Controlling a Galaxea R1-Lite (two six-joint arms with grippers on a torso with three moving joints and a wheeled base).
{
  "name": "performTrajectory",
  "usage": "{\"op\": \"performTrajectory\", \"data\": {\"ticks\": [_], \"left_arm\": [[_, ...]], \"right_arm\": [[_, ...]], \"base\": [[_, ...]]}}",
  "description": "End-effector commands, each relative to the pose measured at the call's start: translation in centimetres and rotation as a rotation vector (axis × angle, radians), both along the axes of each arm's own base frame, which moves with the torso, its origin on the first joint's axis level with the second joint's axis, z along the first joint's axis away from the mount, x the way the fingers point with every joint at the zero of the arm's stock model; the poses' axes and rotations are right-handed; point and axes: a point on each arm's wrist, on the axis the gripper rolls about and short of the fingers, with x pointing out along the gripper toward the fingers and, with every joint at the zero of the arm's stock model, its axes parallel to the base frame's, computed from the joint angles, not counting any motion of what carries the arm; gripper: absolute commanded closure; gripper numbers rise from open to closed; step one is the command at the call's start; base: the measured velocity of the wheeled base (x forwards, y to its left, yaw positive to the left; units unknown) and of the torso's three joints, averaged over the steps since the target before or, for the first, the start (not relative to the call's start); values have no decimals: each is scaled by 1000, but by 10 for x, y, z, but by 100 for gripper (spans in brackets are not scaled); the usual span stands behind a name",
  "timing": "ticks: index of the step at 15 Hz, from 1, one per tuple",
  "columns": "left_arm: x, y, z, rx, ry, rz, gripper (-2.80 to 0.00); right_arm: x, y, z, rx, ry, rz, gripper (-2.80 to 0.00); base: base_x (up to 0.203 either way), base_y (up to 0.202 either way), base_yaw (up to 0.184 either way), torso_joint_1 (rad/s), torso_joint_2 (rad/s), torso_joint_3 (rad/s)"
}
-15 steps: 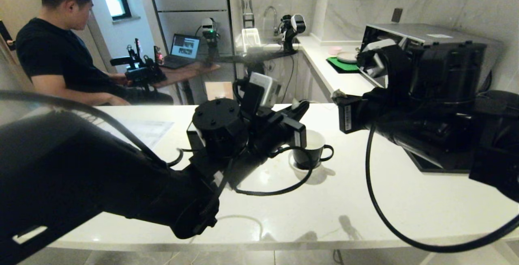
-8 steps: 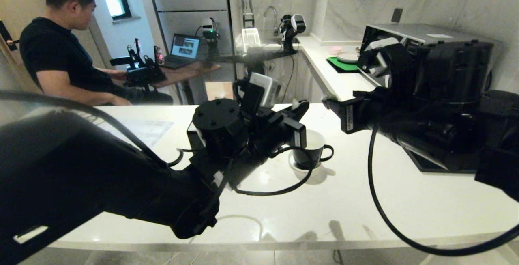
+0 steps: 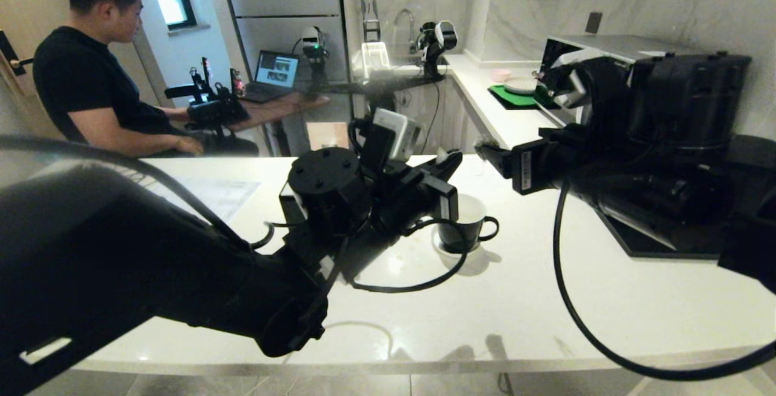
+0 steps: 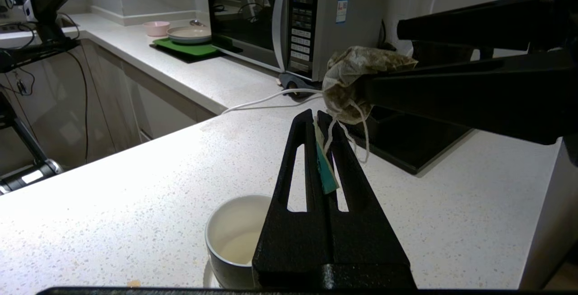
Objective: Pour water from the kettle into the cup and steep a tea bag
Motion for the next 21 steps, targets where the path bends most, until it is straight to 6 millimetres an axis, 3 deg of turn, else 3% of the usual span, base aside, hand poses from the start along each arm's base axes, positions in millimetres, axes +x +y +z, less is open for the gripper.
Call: {"op": "performTrajectory", "data": {"ticks": [1,14,21], "left_arm": [[0,0,1,-6,-6,0,0],[0,0,1,-6,-6,0,0],[0,0,1,-5,-4,0,0]], "right_arm": [[-1,0,2,4,-6,-2,-280],[-11,-8,5,5,-11,-3,-280],[-32,-25,14,25,-37,-10,-280]], "base": [[0,0,0,0,0,0],[0,0,0,0,0,0],[0,0,0,0,0,0]]}}
